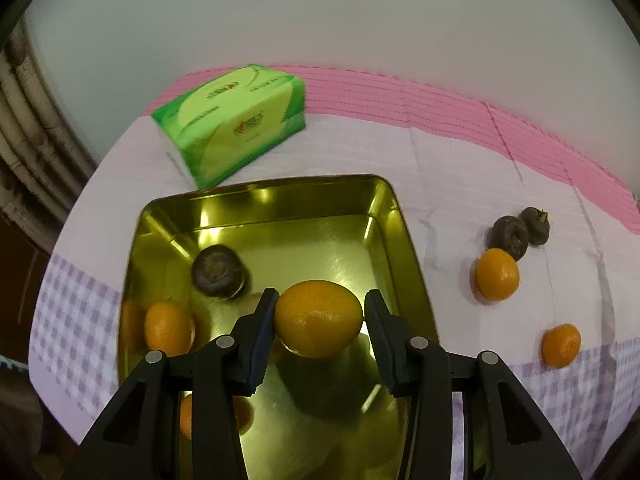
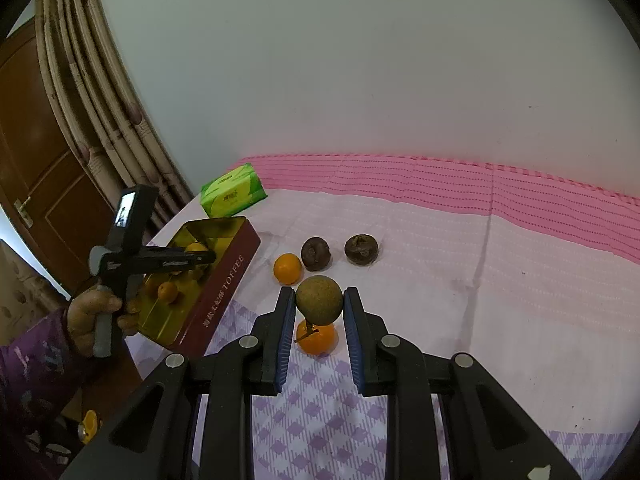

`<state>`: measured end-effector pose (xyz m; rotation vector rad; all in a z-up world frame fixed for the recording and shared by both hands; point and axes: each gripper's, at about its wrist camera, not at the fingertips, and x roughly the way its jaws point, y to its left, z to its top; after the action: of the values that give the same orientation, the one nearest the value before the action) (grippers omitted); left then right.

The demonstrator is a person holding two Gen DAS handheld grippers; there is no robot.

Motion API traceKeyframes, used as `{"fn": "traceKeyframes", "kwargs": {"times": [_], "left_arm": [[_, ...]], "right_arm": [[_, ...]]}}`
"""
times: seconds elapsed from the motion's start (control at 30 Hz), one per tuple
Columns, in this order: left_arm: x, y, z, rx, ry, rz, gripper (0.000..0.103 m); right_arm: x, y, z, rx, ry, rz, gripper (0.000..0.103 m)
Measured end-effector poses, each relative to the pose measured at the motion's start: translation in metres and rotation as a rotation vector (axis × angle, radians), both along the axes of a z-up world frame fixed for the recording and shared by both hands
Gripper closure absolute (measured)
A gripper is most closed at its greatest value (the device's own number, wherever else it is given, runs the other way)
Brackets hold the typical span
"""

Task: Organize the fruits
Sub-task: 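Lower the orange into the tray and open the left gripper while the right gripper grasps a small green fruit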

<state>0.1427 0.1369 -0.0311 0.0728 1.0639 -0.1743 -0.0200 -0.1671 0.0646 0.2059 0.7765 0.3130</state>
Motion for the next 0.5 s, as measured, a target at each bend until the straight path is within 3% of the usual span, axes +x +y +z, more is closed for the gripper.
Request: {"fn": "traceKeyframes", "kwargs": {"times": [0.3,0.37,0.43,0.5], "left_arm": [[0.020,-0.009,0.003,0.036,-0.022,-0.015,0.054],[0.021,-0.009,0.010,0.050,-0.046,-0.005,0.050],[0.017,-0.007,0.020,0.056,-0.088,0.007,0.039],[0.010,-0.006,0.031,0.064,-0.118,0.021,0.037]], "right_arm": [[-0.007,0.012,-0.001,0.001,0.000,0.022,0.081],[-0.008,0.014,0.001,0.001,-0.002,0.027,0.081],[-0.010,0.017,0.002,0.000,-0.006,0.032,0.081],[-0.011,0.019,0.004,0.001,-0.008,0.038,0.081]]}}
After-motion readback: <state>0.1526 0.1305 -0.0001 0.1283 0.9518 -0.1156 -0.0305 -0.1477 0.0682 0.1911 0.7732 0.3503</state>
